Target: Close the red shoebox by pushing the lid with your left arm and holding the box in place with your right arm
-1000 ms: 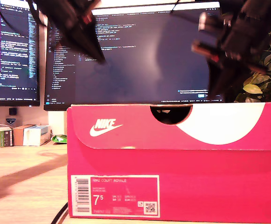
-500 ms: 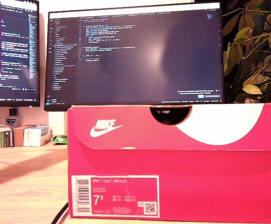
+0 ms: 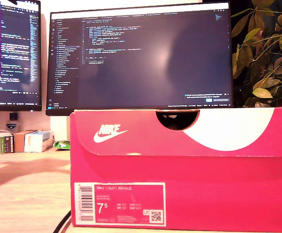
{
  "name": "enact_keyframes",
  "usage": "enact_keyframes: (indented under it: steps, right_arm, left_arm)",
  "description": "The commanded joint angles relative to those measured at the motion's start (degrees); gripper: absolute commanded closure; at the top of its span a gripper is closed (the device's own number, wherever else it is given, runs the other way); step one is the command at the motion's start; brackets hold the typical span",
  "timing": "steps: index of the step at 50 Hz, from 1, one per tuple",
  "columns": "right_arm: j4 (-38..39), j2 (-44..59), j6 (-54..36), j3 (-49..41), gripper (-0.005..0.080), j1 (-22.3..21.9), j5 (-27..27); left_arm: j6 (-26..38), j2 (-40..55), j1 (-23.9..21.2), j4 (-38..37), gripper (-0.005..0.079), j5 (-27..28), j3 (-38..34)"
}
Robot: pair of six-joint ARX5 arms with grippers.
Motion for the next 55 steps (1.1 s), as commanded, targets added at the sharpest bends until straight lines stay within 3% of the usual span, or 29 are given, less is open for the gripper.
enact_keyframes:
  steps: [1, 28, 40, 55]
  right_arm:
    - [0.9, -1.6, 0.1, -3.7, 0.0765, -0.5, 0.2]
    - [3.4, -22.6, 4.7, -24.6, 0.0765, -0.5, 1.5]
    - [1.2, -31.1, 4.8, -27.4, 0.0765, -0.5, 1.8]
    - [-4.6, -40.2, 4.8, -27.5, 0.0765, -0.5, 8.5]
  left_arm:
    - [-1.0, -2.0, 0.2, 2.3, 0.0761, 0.2, -4.5]
    - [-5.0, -18.2, 0.2, 14.8, 0.0761, -0.1, -28.5]
    - [-5.4, -24.5, 0.2, 17.0, 0.0761, -0.5, -34.3]
    - [-7.8, -35.7, 0.2, 20.2, 0.0761, -3.5, -42.1]
